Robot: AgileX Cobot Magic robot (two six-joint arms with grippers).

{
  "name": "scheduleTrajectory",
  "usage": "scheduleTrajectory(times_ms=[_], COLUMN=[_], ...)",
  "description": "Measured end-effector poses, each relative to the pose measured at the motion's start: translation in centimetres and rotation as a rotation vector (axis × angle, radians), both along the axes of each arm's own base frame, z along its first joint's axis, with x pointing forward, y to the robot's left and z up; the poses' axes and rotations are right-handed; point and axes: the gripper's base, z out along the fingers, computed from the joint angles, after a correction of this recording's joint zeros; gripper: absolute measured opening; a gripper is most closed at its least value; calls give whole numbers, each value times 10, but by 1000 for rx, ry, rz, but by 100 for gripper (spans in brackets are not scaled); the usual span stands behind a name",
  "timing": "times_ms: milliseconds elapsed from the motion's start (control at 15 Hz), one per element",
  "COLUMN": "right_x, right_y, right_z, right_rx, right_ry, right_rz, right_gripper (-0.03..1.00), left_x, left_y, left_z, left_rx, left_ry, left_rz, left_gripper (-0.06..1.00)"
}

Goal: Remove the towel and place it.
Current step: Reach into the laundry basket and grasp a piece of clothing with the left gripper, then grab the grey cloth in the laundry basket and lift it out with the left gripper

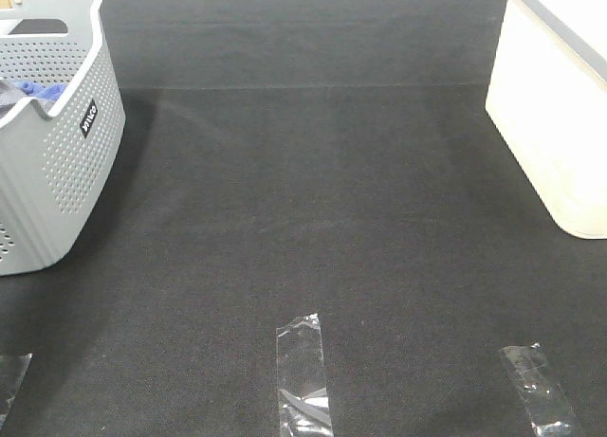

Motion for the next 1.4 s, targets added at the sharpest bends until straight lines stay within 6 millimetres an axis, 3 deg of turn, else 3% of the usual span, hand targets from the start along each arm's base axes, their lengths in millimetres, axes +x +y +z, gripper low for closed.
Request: scheduleTrajectory(times_ms=[333,600,867,1133,1400], right_x=[0,0,0,0,0], right_y=[0,0,0,0,0], right_z=[0,0,0,0,0], right_rx=[0,0,0,0,0], right_ry=[0,0,0,0,0], right_rz=[0,0,0,0,0], right_gripper=[75,75,75,75,75], left_x=[67,102,137,153,160], left_y=[9,43,46,41,41], left_z=[-23,-38,-64,-88,-97], left_rx=[64,37,5,-39,-37], left_ry=[123,122,92,105,78], left_rz=[43,129,105,59,47], left_gripper=[59,59,59,59,54])
